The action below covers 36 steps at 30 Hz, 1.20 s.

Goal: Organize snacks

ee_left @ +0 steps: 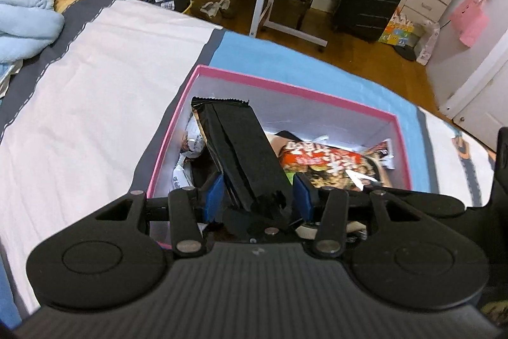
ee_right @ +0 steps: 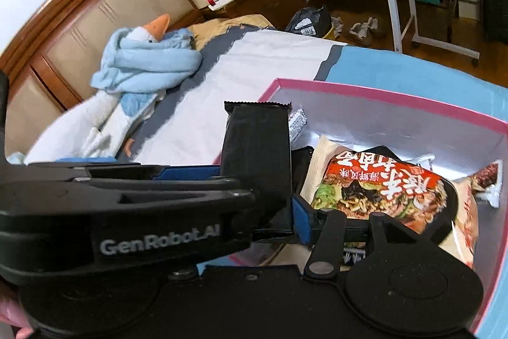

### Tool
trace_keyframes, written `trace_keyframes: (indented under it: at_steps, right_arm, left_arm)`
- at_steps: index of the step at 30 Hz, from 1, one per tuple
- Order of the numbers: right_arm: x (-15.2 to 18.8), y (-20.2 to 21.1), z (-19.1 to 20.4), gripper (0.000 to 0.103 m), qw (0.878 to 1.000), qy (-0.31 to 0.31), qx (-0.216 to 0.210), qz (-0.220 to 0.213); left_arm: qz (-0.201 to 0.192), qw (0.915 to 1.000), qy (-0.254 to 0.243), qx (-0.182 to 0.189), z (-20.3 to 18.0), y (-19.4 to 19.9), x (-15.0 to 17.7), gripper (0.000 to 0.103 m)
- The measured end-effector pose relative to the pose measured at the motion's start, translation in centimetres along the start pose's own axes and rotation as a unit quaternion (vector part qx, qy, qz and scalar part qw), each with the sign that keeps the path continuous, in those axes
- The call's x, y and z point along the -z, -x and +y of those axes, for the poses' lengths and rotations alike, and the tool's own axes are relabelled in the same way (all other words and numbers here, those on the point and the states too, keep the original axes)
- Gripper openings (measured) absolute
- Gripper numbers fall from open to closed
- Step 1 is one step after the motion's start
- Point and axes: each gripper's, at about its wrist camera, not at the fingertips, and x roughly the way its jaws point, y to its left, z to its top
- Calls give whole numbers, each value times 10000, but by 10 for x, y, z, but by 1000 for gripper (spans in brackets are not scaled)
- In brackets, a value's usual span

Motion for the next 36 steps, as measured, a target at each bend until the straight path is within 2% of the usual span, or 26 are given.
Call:
trace_keyframes:
  at_steps: [3, 5, 7, 9, 17, 22, 29, 36]
  right_arm:
    - [-2, -7, -3, 58, 10000, 65, 0, 48]
    - [-3, -8, -4, 59, 9999, 118, -5, 37]
    - [-5, -4, -5, 64, 9997, 229, -13, -27]
    - [-5, 6, -6, 71, 9995, 307, -17, -112]
    - [14, 75, -6, 74, 9919, 1140, 143, -537]
    - [25, 117, -16, 74, 9920, 1104, 191, -583]
    - [43, 185, -27, 74, 9866, 1272, 619, -809]
    - [56, 253, -40, 74, 9808, 1191, 1010, -1169]
  left_arm:
    - [13, 9998, 205, 47, 9, -9, 3, 46]
    - [-92, 9997, 228, 47, 12, -12, 4, 52]
    - [-219, 9994, 153, -228, 8, -9, 5, 60]
    - [-291, 9987, 20, -409, 3, -3, 5, 60]
    - [-600, 9980, 72, -199, -25, 44, 26, 64]
    - [-719, 9970, -140, -247, -55, 78, 42, 66]
    - [-1051, 9915, -689, -349, -111, 131, 62, 74]
    - [-1220, 9870, -1033, -175, -151, 166, 75, 75]
